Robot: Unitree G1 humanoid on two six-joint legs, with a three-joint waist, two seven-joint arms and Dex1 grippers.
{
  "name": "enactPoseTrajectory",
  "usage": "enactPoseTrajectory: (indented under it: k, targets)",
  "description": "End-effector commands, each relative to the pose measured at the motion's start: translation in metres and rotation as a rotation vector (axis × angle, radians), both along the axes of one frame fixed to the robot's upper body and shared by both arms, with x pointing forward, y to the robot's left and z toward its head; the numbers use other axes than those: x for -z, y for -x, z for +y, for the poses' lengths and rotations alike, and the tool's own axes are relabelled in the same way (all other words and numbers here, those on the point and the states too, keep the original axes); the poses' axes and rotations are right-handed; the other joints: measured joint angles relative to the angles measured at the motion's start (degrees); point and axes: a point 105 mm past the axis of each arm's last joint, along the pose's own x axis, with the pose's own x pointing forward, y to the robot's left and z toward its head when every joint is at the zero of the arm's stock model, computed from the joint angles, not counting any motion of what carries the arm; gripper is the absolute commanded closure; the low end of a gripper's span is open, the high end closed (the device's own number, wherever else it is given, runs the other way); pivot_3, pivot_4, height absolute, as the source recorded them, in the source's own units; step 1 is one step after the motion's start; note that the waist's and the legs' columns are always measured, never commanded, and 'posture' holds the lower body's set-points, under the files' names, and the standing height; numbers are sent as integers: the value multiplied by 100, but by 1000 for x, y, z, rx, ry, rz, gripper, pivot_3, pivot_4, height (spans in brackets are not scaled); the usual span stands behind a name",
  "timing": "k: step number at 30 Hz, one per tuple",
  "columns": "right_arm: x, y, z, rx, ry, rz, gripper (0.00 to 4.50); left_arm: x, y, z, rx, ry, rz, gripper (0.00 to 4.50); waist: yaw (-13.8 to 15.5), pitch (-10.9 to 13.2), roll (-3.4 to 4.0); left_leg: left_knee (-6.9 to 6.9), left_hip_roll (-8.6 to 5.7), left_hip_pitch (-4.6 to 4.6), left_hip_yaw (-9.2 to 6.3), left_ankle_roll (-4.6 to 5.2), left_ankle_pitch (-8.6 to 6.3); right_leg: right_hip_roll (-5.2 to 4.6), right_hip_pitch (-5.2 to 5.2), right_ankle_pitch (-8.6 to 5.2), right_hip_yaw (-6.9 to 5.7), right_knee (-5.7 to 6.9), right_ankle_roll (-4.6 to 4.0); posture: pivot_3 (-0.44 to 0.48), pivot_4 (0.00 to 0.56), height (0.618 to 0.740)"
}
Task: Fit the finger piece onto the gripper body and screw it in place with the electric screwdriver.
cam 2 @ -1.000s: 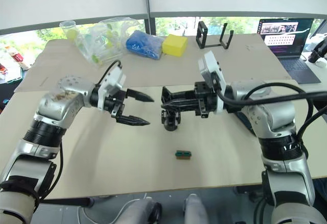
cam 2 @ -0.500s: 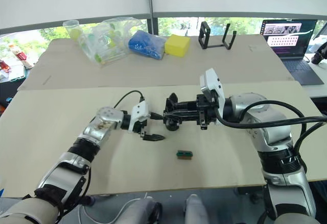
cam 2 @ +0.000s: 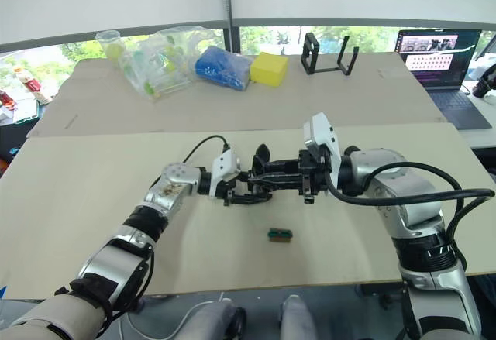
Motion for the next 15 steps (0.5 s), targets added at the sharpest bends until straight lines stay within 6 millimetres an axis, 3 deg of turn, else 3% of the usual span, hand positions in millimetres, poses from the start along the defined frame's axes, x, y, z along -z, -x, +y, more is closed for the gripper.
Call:
enactPoseTrajectory:
  k: [1,7,15]
  targets:
    - [0,-3,2,-13,-29,-75,4103,-6,5,-8,53,16,-27,2218,3,0,0,0,0,1,0,0,0,0,1,0,0,0,0,0,150,740]
    - [15,-8,8,-56,-30,-110,4103,-1,15,-8,98,-4,-33,2218,-6,0,0,1,-1,1,0,0,0,4,0,0,-1,6,0,0,150,740]
    - [34,-17,8,-57,-7,-87,4103,-1,13,-4,85,-19,-44,2218,-7,0,0,2,-1,4,0,0,0,12,1,0,-2,5,0,0,150,740]
